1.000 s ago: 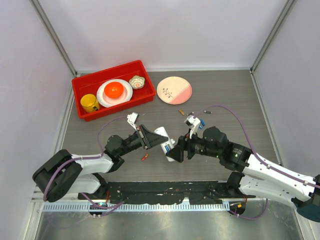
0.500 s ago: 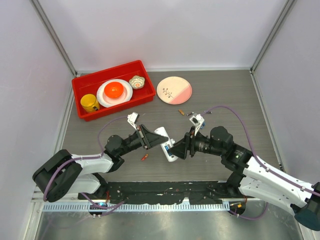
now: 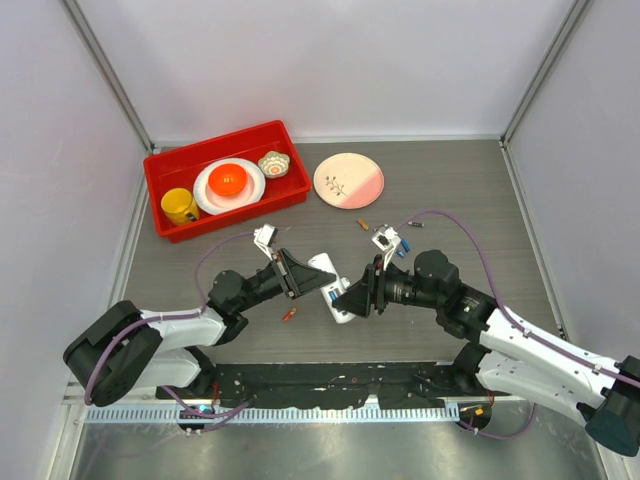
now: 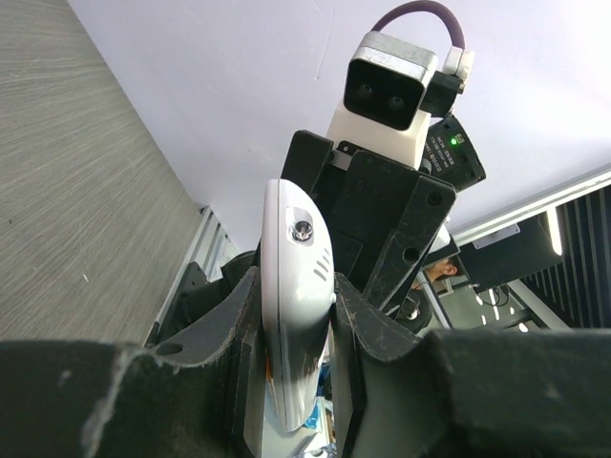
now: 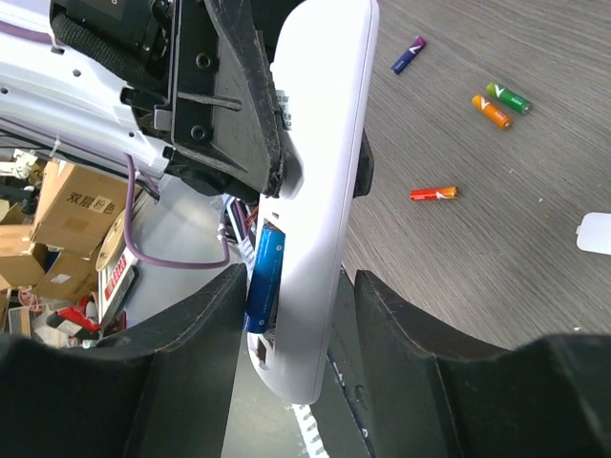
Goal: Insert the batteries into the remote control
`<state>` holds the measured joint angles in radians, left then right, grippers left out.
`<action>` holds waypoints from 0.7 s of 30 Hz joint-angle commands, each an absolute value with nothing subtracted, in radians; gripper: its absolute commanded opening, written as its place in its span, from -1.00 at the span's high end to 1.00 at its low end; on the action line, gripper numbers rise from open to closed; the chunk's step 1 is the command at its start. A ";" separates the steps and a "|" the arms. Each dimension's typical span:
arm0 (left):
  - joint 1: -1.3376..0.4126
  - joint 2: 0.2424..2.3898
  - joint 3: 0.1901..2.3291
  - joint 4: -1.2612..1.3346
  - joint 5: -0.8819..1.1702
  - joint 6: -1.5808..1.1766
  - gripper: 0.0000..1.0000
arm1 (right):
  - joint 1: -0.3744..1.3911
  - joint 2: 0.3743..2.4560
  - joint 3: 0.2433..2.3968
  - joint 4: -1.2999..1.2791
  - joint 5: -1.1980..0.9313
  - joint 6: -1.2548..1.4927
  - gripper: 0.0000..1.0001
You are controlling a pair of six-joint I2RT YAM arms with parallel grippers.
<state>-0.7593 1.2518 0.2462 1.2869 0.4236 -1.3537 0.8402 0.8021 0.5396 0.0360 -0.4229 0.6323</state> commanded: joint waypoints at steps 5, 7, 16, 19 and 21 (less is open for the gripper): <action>-0.762 1.218 0.262 1.546 0.433 -1.353 1.00 | 0.834 0.841 0.548 0.084 -0.451 0.635 0.06; -0.762 1.215 0.264 1.546 0.433 -1.353 0.99 | 0.836 0.848 0.548 0.084 -0.449 0.638 0.09; -0.761 1.204 0.249 1.546 0.420 -1.344 1.00 | 0.833 0.876 0.549 0.097 -0.439 0.653 0.31; -0.762 1.200 0.245 1.546 0.416 -1.341 0.99 | 0.834 0.882 0.549 0.106 -0.436 0.663 0.31; -0.764 1.198 0.241 1.545 0.405 -1.339 0.99 | 0.833 0.885 0.552 0.110 -0.439 0.670 0.28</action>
